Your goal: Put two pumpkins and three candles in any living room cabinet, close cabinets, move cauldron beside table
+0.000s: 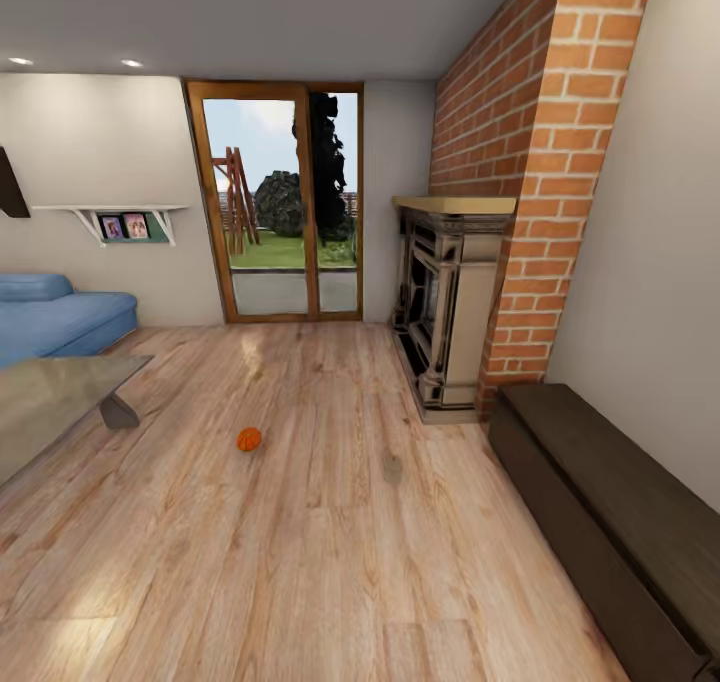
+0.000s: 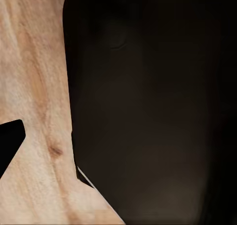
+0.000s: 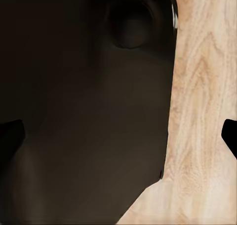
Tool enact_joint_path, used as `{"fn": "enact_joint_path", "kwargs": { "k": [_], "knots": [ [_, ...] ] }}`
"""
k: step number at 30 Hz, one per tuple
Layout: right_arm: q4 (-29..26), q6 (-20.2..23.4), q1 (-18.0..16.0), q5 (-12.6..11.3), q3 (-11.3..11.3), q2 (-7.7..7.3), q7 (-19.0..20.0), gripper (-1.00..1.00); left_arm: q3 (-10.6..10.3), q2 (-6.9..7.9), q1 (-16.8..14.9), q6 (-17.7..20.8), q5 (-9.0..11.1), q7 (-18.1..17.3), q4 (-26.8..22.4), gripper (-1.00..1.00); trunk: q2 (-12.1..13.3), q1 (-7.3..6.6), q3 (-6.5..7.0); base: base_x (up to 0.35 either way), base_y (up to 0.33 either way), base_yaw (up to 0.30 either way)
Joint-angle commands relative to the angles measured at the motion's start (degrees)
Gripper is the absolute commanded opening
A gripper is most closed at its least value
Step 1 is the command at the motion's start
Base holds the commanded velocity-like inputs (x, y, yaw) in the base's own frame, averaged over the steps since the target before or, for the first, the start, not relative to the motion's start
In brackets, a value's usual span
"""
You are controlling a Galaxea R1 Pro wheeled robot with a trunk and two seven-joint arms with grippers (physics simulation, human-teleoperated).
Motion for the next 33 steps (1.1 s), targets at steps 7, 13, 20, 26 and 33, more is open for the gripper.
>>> {"fn": "enact_joint_path", "kwargs": {
  "k": [7, 13, 20, 26, 33],
  "knots": [
    [-0.09, -0.14, -0.09, 0.23, 0.01, 1.42, -0.22, 1.00, -0.18, -0.52, 1.24, -0.09, 0.18, 0.36, 0.09, 1.00, -0.03, 0.00, -0.03, 0.000, 0.000, 0.000],
    [-0.13, -0.26, -0.09, 0.26, 0.05, 2.10, -0.18, 1.00, -0.18, -0.68, 1.23, -0.09, 0.18, 0.35, 0.09, 1.00, -0.03, 0.00, -0.03, 0.000, 0.000, 0.000],
    [-0.13, -0.31, -0.09, 0.26, 0.07, 2.08, -0.18, 1.00, -0.19, -0.64, 1.23, -0.09, 0.18, 0.35, 0.09, 1.00, -0.03, 0.00, -0.03, 0.000, 0.000, 0.000],
    [-0.09, -0.27, -0.09, 0.40, 0.17, 2.07, -0.18, 1.00, -0.03, -0.89, 1.24, -0.16, 0.26, 0.26, 0.05, 1.00, -0.03, 0.00, -0.03, 0.000, 0.000, 0.000],
    [-0.09, -0.18, -0.09, 0.45, 0.25, 2.17, -0.18, 1.00, 0.09, -1.04, 1.23, -0.26, 0.39, 0.18, 0.09, 1.00, -0.03, 0.00, -0.03, -0.144, 0.000, 0.000]
  ]
}}
